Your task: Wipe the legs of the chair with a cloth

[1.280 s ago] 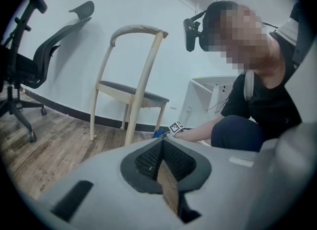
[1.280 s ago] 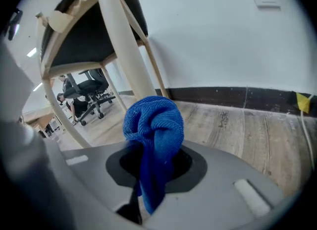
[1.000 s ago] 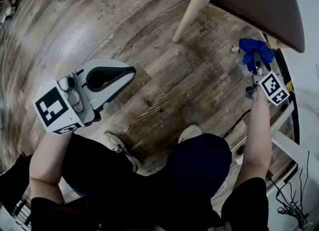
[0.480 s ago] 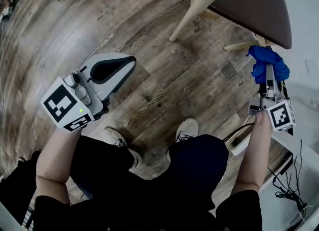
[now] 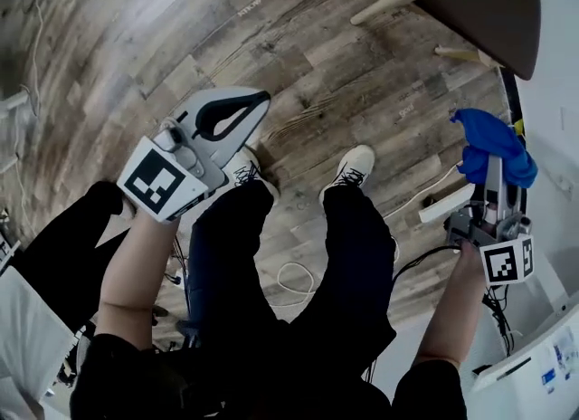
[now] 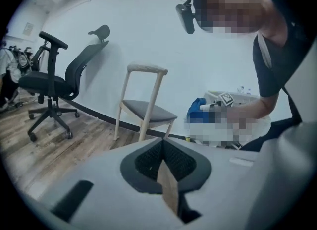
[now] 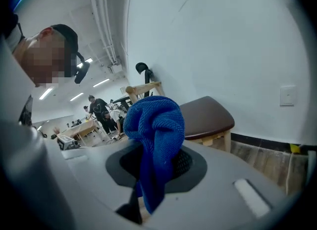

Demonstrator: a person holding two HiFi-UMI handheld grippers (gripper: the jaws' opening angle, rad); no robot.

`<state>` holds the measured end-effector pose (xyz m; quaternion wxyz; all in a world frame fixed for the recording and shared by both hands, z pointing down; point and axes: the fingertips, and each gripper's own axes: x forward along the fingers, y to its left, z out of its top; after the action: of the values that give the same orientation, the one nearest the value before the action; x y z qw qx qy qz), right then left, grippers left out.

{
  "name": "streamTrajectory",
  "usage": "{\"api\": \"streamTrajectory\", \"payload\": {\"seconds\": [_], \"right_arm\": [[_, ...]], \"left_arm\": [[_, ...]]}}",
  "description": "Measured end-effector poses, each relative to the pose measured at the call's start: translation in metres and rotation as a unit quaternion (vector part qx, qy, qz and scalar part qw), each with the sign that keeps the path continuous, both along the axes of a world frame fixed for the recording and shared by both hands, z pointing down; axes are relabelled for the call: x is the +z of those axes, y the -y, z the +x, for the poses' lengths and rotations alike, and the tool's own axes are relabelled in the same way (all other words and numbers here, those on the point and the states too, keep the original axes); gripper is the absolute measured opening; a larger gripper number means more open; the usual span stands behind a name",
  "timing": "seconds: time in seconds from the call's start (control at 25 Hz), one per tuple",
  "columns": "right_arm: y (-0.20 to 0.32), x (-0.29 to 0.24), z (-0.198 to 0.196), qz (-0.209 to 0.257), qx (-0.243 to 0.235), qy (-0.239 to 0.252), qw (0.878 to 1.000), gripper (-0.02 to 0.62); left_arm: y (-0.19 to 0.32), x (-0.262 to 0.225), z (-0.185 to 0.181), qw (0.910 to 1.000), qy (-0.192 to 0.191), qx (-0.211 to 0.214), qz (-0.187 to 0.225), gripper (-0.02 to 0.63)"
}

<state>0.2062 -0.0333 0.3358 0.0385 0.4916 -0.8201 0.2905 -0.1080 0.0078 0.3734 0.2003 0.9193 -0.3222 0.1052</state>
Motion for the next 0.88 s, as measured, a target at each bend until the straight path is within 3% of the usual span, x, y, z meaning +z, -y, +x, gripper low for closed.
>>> {"api": "streamTrajectory", "payload": {"seconds": [0.2, 0.48, 0.64, 0.88], "right_arm": [[-0.017, -0.09, -0.039, -0.026, -0.045, 0.043, 0.998, 0.078], [-0.039, -0.235, -0.074, -0.02, -0.096, 0.07, 0.993, 0.08], [-0.05, -0.308, -0.072, -0.002, -0.11, 0.067, 0.992, 0.079], [-0.066, -0.396, -0.054, 0.004, -0.093, 0.086, 0.992, 0.08]], "left_arm": [[-0.037, -0.098, 0.004, 0.999, -0.016, -0.02, -0.036, 0.002], [-0.071, -0.241, 0.028, 0.9954, -0.038, -0.019, -0.085, 0.002], [-0.075, -0.318, 0.047, 0.995, -0.055, -0.017, -0.081, 0.002], [-0.075, -0.408, 0.075, 0.9938, -0.083, -0.016, -0.073, 0.002]]}}
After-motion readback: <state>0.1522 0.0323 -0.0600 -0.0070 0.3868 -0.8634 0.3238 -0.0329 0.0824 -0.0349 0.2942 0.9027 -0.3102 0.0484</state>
